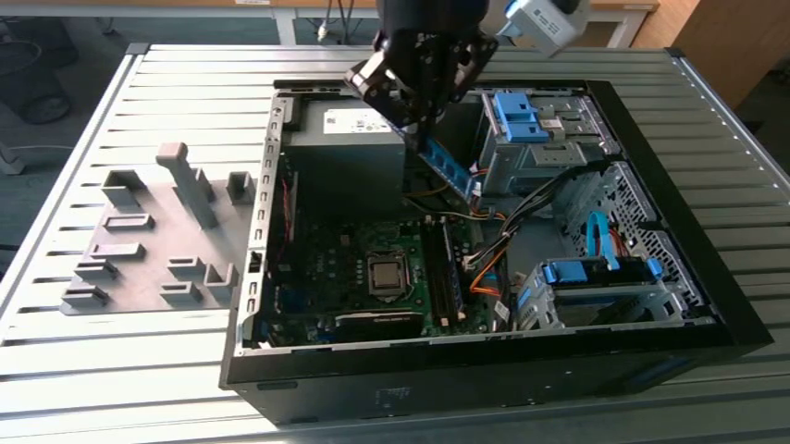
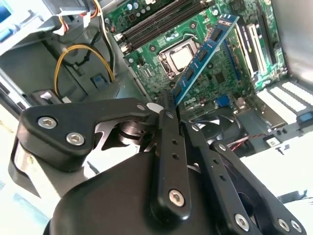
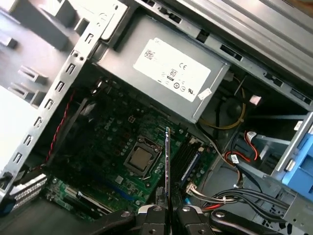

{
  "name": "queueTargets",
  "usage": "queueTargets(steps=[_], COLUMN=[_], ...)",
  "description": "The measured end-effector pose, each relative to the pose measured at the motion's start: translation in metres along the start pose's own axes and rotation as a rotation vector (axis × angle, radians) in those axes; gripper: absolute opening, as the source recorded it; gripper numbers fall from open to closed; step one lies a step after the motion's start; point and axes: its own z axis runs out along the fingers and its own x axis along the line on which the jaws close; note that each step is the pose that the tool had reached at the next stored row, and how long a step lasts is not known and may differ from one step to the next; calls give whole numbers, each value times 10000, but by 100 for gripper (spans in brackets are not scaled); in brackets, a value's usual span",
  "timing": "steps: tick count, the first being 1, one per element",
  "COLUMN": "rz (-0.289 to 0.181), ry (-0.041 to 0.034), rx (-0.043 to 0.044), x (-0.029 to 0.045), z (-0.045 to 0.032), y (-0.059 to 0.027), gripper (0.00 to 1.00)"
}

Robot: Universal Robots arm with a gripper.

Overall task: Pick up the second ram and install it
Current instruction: 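Insert the second ram into the second slot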

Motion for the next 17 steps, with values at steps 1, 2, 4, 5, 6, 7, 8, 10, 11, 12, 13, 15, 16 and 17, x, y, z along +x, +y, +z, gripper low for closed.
queueTargets(steps=[1,2,4,5,6,7,8,10,11,12,13,15,16,17], rz=[140,287,579,722,867,1013,1163,1466,1606,1748,1891,2162,2300,2438], ry=[1,2,3,4,5,6,7,9,10,10,11,12,14,15], rx=[2,5,10,13,16,18,21,26,29,32,34,39,44,47], x=[0,0,0,-1,-1,-1,-1,-2,-3,-3,-3,-4,-4,-5], z=[1,2,5,6,7,8,9,11,11,12,13,17,19,21], y=[0,0,0,1,2,2,3,4,5,6,6,8,8,9], gripper=[14,14,14,14,14,14,14,14,14,14,14,14,14,14])
